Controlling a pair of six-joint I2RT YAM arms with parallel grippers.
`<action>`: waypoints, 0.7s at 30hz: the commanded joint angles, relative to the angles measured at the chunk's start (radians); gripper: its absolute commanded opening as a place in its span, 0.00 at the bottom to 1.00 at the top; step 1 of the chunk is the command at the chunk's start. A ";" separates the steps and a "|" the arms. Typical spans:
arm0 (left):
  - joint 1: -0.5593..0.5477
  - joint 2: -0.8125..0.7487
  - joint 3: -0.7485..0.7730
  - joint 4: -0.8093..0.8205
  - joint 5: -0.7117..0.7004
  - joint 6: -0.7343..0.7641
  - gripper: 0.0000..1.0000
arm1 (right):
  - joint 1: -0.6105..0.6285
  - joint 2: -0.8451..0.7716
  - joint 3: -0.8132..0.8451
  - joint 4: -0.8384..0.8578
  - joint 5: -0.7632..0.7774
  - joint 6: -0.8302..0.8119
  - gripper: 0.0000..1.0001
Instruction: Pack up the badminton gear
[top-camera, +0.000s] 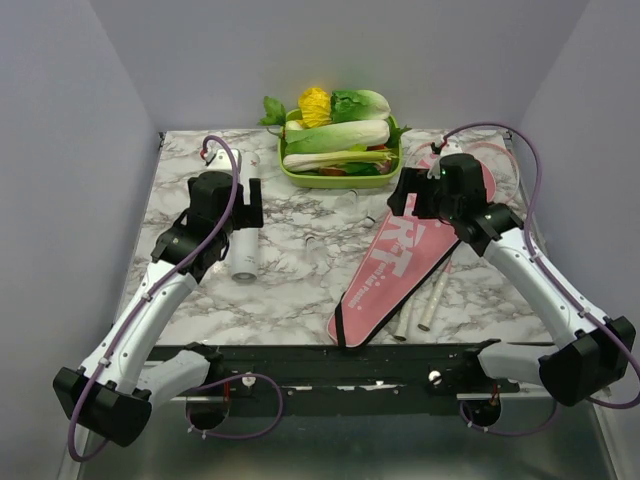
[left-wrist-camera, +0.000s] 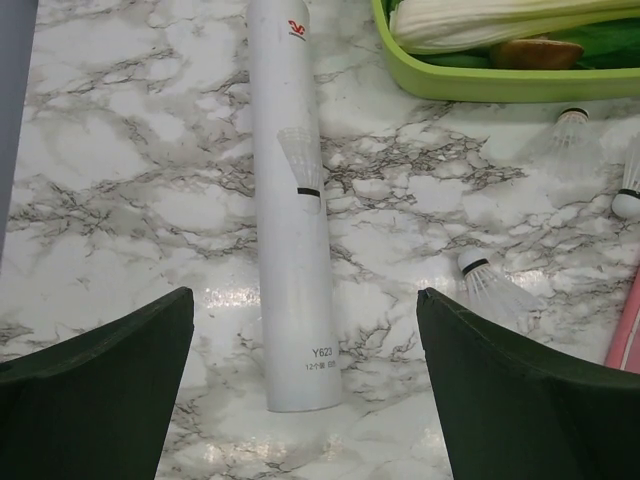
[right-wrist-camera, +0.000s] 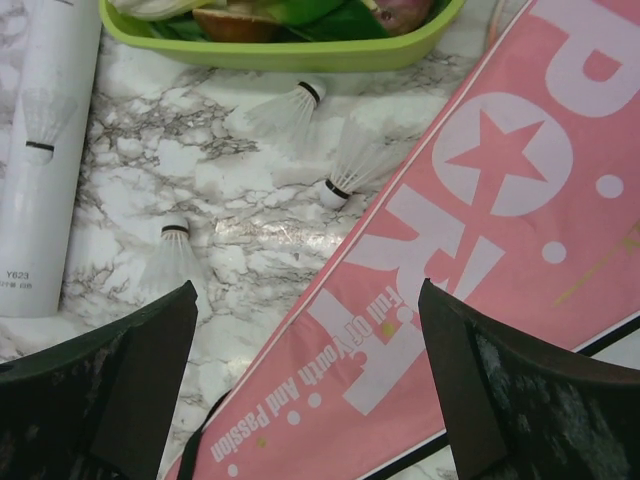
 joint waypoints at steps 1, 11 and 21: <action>0.001 -0.030 0.010 -0.005 0.027 0.018 0.99 | 0.005 -0.001 0.080 -0.051 0.048 -0.033 1.00; 0.001 -0.033 0.027 -0.063 -0.042 -0.019 0.99 | 0.002 0.147 0.194 -0.177 -0.010 0.031 1.00; 0.053 0.151 0.114 -0.052 -0.040 0.041 0.99 | 0.028 0.137 0.137 -0.137 -0.052 0.063 1.00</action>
